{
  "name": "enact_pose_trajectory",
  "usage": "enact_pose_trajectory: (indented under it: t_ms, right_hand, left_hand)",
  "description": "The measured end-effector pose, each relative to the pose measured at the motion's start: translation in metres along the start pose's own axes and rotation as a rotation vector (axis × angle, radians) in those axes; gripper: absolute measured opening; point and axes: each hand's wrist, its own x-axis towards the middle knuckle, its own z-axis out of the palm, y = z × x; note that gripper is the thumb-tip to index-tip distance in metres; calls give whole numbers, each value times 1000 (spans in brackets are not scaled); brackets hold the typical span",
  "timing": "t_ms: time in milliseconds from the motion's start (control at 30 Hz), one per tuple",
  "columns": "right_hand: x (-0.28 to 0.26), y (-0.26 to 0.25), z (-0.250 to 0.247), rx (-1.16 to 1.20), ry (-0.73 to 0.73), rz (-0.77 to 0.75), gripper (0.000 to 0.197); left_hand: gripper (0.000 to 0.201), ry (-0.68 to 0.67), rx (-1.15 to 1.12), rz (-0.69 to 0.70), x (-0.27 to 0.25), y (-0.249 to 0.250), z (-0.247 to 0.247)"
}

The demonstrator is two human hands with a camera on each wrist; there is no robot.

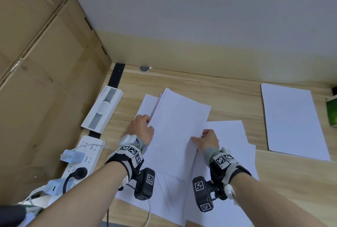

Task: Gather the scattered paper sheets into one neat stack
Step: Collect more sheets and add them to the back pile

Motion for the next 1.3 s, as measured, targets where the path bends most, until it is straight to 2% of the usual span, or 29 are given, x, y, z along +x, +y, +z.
enact_pose_trajectory:
  t_ms: [100,200,367,433,500,567,667,767,867,967,1133,1300]
  right_hand:
    - [-1,1,-2,-4,3,-7,36]
    - [1,3,-4,-49,-12,-17,26]
    - [3,11,-9,-23,-27,-29,23]
    - [3,15,-12,-14,-14,-32,21]
    - [1,17,-16,-2,11,-40,15]
    - [0,18,-20,8,21,-41,13]
    - [-1,23,-26,57,0,2,22]
    - [-1,26,-33,140,-34,35,32]
    - [-4,24,-42,169,-86,6,25]
    - [-12,12,-59,247,-114,-38,6]
    - [-26,-31,-95,432,-145,-174,23]
    - [-41,-67,-135,541,-119,-260,21]
  left_hand:
    - [30,13,11,-1,-3,1,0]
    - [30,7,5,5,-6,2,-1]
    - [30,-36,-108,-45,-11,0,1]
    - [26,-45,-147,-63,-15,1,5]
    - [14,-52,-174,-104,-19,5,7]
    - [10,-107,-254,-145,-24,8,10]
    - [24,-257,-439,-155,-32,15,15]
    - [15,-365,-494,-126,-40,21,17]
    - [16,-348,-563,-148,-46,28,12]
    - [12,-333,-662,-150,-55,41,-3]
    - [22,-313,-790,-53,-60,70,-37]
    - [26,-218,-817,-66,-61,116,-68]
